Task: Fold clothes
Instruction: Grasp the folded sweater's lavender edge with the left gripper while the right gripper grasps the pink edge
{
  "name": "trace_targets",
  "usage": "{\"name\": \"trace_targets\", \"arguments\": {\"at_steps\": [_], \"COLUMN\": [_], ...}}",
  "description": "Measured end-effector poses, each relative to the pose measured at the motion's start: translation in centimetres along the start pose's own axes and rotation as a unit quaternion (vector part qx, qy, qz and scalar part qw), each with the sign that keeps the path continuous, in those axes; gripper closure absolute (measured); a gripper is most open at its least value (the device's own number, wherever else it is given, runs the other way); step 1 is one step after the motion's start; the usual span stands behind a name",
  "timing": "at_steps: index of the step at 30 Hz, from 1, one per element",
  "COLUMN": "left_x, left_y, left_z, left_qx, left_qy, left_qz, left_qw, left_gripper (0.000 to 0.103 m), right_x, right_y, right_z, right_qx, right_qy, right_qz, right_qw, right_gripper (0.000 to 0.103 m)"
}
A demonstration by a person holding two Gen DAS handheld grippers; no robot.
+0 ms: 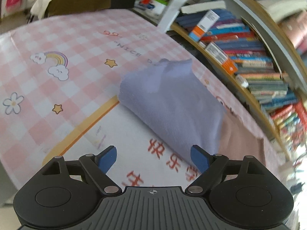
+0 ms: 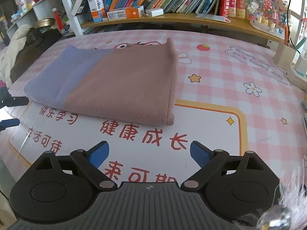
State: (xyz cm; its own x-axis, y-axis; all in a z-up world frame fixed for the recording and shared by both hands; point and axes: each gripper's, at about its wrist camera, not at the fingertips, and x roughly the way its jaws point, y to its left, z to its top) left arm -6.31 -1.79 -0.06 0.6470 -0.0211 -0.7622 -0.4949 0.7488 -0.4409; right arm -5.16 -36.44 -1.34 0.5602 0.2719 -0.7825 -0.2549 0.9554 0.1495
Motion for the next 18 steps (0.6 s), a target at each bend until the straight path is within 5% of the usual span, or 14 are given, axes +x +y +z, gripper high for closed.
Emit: {"name": "trace_targets", "arguments": {"at_steps": [5, 12, 18], "left_x": [1.3, 3.6, 5.3], "left_y": [2.0, 4.6, 5.0], "left_z": [1.8, 3.4, 5.1], "left_qx": [-0.087, -0.196, -0.215], "left_qy": [-0.020, -0.017, -0.011], "left_qz": [-0.006, -0.054, -0.067], "left_qw": [0.9960, 0.9789, 0.9742], "left_gripper": [0.017, 0.022, 0.032], "right_x": [0.3, -0.3, 0.1], "right_y": [1.2, 1.0, 0.0], "right_z": [0.6, 1.5, 2.8], "right_qx": [-0.005, 0.042, 0.108], "right_qy": [-0.001, -0.040, -0.049], "right_qz": [-0.013, -0.044, -0.058], "right_qw": [1.000, 0.997, 0.991], "right_gripper": [0.011, 0.012, 0.024]}}
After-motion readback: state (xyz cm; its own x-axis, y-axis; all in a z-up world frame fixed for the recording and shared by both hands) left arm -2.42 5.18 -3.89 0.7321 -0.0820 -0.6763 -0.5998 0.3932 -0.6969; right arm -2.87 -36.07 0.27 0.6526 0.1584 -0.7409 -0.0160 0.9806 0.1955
